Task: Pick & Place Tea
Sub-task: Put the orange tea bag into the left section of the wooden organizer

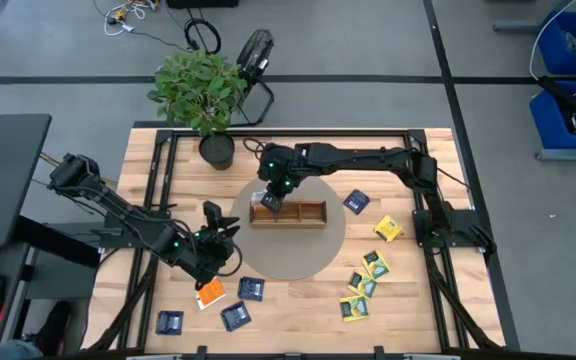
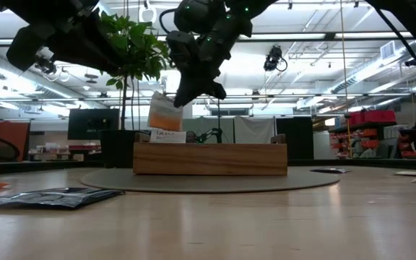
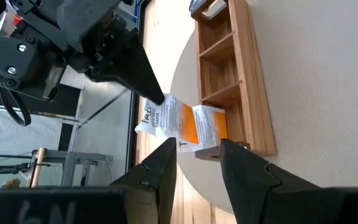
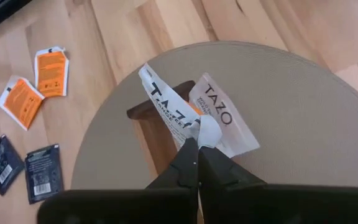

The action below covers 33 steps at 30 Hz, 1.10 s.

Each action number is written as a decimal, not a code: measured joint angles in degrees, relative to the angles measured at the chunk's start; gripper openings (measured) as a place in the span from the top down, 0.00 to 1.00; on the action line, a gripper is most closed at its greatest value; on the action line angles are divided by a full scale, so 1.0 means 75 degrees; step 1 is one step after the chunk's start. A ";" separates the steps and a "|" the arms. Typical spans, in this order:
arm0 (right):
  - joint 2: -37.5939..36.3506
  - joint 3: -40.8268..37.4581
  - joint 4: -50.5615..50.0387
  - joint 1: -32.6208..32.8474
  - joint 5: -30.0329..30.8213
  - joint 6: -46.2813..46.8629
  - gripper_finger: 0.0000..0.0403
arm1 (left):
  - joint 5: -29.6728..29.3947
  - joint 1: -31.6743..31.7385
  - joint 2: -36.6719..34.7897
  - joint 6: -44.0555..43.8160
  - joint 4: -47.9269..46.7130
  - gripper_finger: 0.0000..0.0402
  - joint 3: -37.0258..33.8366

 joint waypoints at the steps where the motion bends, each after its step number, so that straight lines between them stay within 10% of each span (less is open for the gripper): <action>1: 0.0000 -0.0050 0.0066 0.0027 0.0006 0.0000 1.00 | 0.0003 -0.0002 0.0000 -0.0015 -0.0003 0.68 0.0000; 33: 0.0009 -0.0691 0.0731 0.0106 -0.0129 0.0513 1.00 | 0.0003 0.0004 0.0000 0.0001 0.0000 0.68 0.0000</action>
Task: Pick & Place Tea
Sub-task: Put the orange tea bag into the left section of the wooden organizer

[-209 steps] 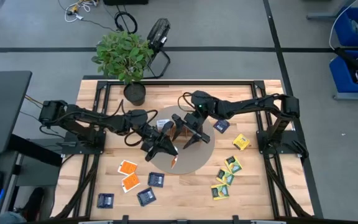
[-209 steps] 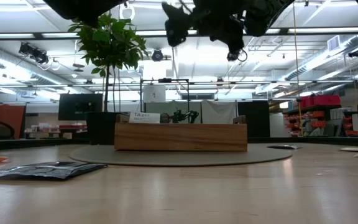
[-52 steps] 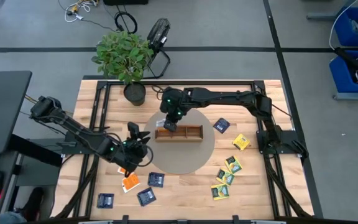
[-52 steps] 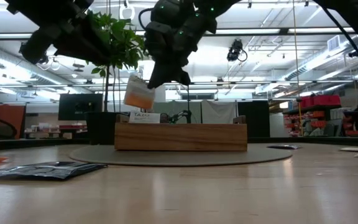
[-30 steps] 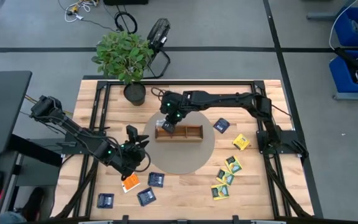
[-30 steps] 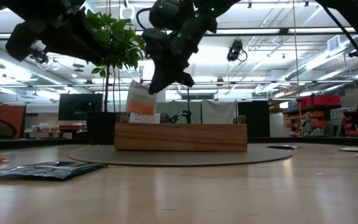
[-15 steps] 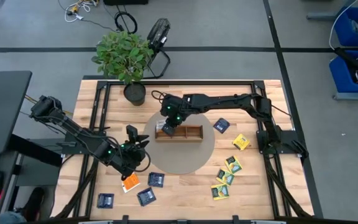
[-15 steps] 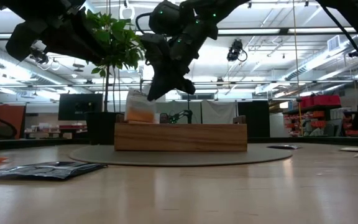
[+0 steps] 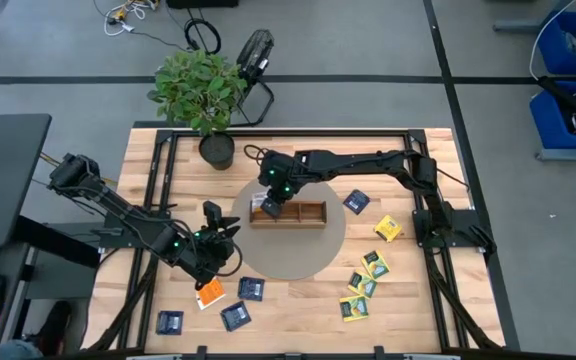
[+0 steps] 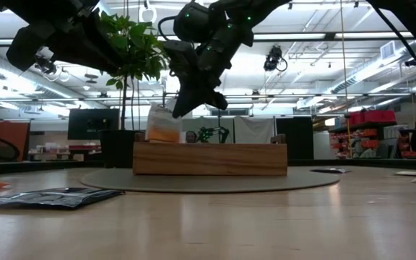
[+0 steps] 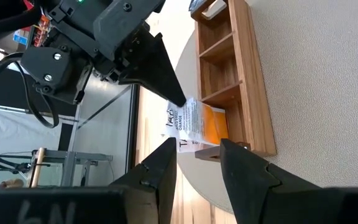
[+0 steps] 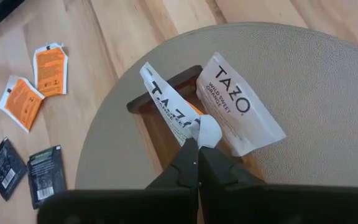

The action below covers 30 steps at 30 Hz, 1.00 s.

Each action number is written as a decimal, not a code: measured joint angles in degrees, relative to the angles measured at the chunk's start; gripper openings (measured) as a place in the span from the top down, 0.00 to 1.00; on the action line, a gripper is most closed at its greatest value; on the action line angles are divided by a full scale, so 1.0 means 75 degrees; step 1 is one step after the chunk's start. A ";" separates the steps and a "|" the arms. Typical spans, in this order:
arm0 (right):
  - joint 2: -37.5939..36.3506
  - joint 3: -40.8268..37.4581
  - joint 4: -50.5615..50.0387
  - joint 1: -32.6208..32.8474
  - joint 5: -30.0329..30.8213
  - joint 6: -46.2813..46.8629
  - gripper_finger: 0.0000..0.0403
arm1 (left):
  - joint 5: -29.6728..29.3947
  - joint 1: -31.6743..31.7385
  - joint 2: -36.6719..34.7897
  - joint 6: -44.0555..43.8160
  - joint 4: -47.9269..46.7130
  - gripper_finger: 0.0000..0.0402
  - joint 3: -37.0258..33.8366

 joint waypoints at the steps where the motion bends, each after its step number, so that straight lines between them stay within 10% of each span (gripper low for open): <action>1: 0.0000 0.0000 -0.0030 -0.0007 0.0007 0.0009 1.00 | 0.0000 0.0000 0.0000 0.0000 0.0000 0.68 0.0000; 19: 0.0313 -0.0005 0.0058 -0.0005 0.0050 0.0027 1.00 | 0.0291 -0.0003 0.0000 -0.0047 0.0011 0.68 0.0000; 30: 0.0344 0.0000 0.0061 0.0019 0.0038 -0.0206 0.82 | 0.0289 -0.0003 0.0000 -0.0055 0.0012 0.68 0.0000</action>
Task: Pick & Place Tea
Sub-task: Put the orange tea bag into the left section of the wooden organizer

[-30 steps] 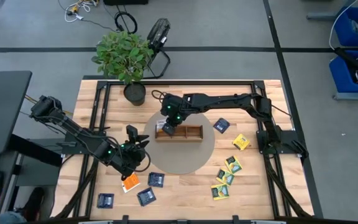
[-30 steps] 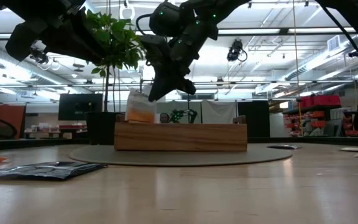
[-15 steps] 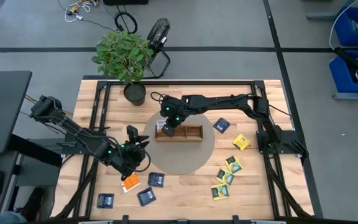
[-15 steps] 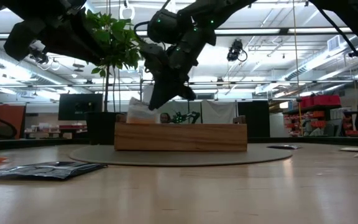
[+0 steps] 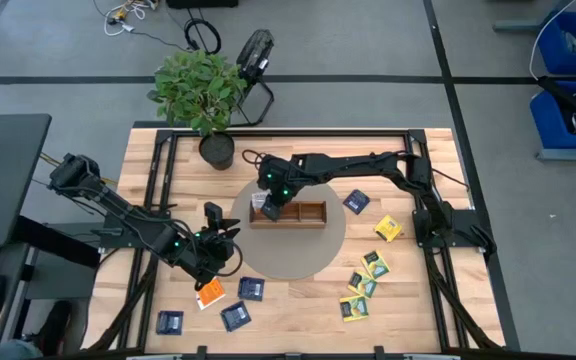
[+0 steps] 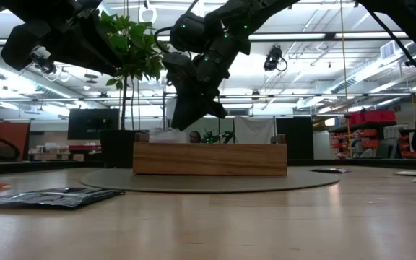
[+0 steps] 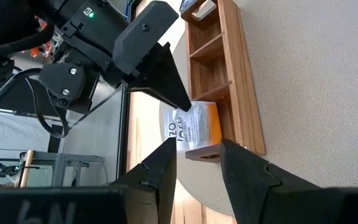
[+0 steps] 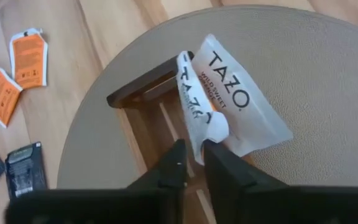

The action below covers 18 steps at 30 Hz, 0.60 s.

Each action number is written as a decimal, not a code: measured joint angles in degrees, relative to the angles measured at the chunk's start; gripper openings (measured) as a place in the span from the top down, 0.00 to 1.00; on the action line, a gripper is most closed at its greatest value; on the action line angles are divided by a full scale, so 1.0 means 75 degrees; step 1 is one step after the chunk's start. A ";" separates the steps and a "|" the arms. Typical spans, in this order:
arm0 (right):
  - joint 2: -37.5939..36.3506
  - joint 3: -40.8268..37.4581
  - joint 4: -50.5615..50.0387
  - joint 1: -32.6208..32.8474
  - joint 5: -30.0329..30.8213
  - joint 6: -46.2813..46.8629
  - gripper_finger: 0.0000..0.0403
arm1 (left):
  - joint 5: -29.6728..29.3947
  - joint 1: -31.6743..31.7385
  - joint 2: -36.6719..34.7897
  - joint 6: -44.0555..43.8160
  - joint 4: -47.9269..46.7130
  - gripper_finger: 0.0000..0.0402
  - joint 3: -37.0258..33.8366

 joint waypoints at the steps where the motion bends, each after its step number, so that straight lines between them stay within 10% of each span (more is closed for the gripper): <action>1: 0.0000 0.0000 -0.0003 0.0002 -0.0005 -0.0075 0.80 | 0.0000 0.0000 0.0000 0.0000 0.0002 0.68 0.0000; 18: -0.0368 0.0065 -0.0520 -0.0136 0.1128 -0.1309 0.58 | -0.0002 0.0000 0.0000 -0.0003 -0.0001 0.68 0.0000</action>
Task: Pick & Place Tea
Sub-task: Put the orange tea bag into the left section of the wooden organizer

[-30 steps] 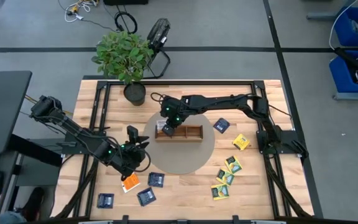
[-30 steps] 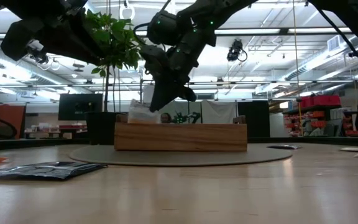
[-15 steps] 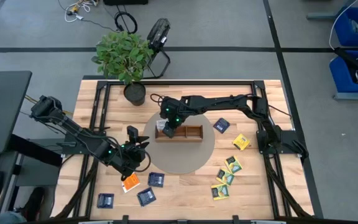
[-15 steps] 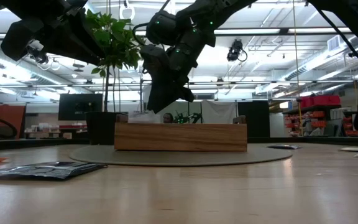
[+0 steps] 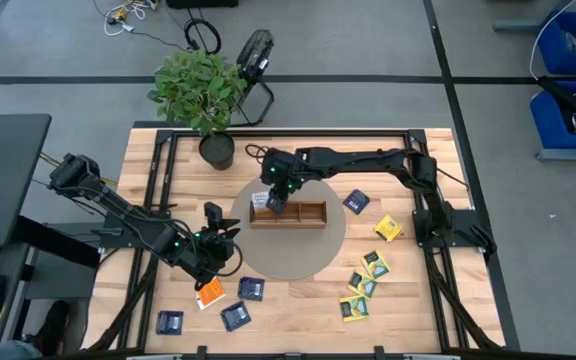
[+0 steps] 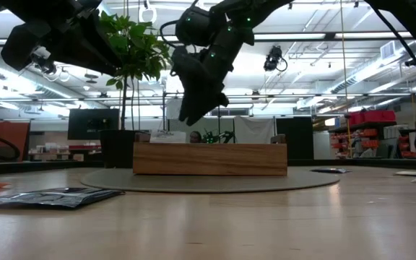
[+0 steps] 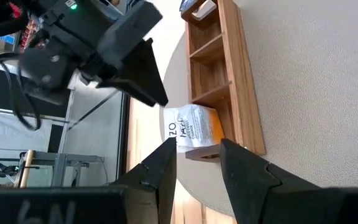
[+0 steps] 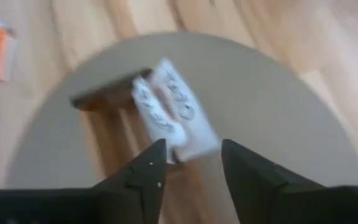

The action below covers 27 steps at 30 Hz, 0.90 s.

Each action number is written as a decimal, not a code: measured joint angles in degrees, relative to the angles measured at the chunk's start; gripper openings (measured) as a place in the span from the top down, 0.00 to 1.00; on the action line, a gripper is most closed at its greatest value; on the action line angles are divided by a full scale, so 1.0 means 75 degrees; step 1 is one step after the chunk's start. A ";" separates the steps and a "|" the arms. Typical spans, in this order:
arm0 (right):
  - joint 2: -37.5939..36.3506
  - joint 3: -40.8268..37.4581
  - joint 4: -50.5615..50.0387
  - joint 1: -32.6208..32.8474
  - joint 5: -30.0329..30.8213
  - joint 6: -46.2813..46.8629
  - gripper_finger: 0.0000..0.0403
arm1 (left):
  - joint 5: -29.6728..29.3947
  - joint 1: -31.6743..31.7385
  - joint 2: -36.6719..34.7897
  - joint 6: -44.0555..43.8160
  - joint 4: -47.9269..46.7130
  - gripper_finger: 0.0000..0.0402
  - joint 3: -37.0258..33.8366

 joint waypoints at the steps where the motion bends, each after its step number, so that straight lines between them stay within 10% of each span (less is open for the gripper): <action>1: -0.0044 -0.0001 -0.0155 0.0007 0.0196 -0.0160 0.58 | 0.0001 0.0000 0.0000 -0.0023 -0.0005 0.68 0.0000; 13: -0.1571 -0.0370 -0.0593 0.0444 0.1557 -0.1181 0.66 | 0.0519 -0.0066 -0.0110 -0.2284 -0.1851 0.68 0.0003; 27: -0.4044 -0.4643 0.2341 0.1347 0.1499 -0.0789 0.72 | 0.3108 -0.0626 -0.0498 -0.7416 -0.3869 0.73 0.0006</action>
